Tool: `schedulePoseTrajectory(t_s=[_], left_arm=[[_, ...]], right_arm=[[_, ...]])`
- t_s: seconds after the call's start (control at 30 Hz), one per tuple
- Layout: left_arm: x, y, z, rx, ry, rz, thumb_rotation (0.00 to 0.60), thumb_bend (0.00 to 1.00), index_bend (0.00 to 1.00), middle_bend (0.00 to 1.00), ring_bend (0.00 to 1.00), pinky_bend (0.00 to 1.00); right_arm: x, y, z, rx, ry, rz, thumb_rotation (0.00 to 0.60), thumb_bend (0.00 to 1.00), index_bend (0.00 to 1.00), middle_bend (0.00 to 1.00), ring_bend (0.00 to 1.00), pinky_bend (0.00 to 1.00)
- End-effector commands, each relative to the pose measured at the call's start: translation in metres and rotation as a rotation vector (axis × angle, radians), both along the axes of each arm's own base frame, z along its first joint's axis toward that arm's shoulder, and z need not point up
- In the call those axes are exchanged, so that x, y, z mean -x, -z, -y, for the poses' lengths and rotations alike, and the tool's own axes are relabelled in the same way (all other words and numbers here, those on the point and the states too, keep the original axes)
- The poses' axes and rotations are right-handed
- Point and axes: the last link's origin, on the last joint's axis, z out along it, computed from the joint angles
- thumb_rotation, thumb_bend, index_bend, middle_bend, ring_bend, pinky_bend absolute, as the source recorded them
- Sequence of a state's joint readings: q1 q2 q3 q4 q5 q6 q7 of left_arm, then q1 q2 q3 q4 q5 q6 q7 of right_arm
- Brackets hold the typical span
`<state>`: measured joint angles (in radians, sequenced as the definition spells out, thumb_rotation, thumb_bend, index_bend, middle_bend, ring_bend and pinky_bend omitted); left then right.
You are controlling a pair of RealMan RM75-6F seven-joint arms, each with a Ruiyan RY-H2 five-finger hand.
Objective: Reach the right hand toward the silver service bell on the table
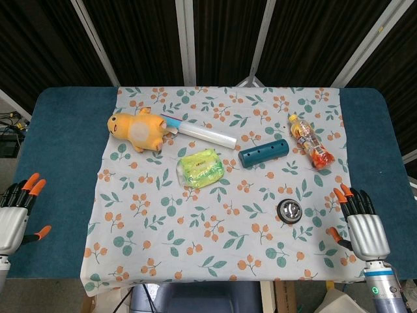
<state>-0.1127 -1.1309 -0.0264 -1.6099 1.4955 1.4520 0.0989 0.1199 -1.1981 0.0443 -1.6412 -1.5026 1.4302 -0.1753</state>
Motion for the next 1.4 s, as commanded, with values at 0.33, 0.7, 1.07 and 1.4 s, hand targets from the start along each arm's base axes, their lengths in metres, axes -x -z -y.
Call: schedulePoseTrajectory(t_s=[0.33, 0.7, 1.07, 1.4], left_arm=[[-0.001, 0.0, 0.0, 0.0, 0.003, -0.001, 0.6, 0.01, 0.0, 0.0, 0.0, 0.0], [-0.002, 0.001, 0.001, -0.003, 0.008, -0.002, 0.6, 0.01, 0.0, 0.0, 0.0, 0.0], [-0.001, 0.001, 0.0, -0.001, 0.009, -0.003, 0.6, 0.01, 0.0, 0.0, 0.0, 0.0], [-0.001, 0.001, 0.0, 0.003, 0.008, 0.001, 0.6, 0.01, 0.0, 0.0, 0.0, 0.0]], right_arm=[[-0.001, 0.001, 0.0, 0.0, -0.005, 0.003, 0.6, 0.33, 0.0, 0.0, 0.0, 0.0], [-0.011, 0.016, 0.007, -0.057, -0.042, 0.005, 0.6, 0.68, 0.0, 0.0, 0.0, 0.0], [-0.017, 0.05, 0.018, -0.162, -0.059, -0.093, 0.6, 0.81, 0.0, 0.0, 0.0, 0.0], [-0.014, 0.078, 0.018, -0.229, -0.066, -0.196, 0.6, 0.81, 0.0, 0.0, 0.0, 0.0]])
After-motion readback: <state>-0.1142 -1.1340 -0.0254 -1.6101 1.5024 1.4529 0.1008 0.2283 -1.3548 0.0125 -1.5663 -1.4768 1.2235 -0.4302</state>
